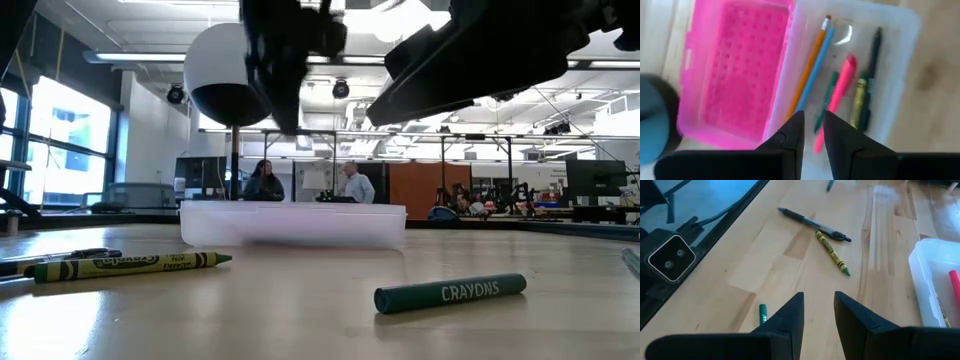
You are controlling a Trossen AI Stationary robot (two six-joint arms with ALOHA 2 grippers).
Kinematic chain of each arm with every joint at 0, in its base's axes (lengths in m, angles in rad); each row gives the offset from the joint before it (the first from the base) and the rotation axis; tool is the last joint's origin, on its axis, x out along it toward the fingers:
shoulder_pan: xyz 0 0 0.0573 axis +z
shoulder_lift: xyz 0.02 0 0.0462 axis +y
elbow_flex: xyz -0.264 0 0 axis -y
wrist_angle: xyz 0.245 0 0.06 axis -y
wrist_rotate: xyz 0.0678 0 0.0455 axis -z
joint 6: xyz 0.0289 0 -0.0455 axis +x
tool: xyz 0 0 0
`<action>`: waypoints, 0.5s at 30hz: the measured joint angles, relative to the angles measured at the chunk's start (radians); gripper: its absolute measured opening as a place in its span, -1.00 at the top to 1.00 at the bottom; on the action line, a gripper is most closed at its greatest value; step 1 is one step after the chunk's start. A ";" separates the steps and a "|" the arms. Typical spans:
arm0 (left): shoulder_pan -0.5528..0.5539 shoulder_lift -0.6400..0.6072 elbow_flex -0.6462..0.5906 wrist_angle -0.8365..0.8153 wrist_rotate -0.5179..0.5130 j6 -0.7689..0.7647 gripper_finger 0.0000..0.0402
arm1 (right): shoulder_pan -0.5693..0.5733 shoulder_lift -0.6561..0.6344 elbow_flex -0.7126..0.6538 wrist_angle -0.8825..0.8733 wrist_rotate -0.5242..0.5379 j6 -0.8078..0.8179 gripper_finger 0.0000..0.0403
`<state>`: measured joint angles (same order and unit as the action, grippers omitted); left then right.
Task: Pick & place school supplies into a supply box
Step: Put the left green crayon into the pink supply box
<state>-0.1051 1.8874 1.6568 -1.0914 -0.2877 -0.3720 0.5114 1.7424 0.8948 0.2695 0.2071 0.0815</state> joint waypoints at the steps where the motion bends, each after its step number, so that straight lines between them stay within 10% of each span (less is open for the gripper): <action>1: 0.000 0.000 0.044 -0.052 0.021 -0.016 0.50 | 0.000 0.000 0.000 -0.003 0.000 0.004 0.57; 7: -0.062 0.000 0.251 -0.492 0.017 -0.232 0.49 | 0.000 0.000 0.000 -0.005 0.000 0.017 0.57; 15: -0.381 -0.100 0.190 -0.475 -0.239 -0.564 0.49 | 0.000 0.000 0.000 -0.029 0.000 0.023 0.57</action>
<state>-0.4858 1.7874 1.8466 -1.5662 -0.5263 -0.9364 0.5114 1.7424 0.8948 0.2409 0.2072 0.1047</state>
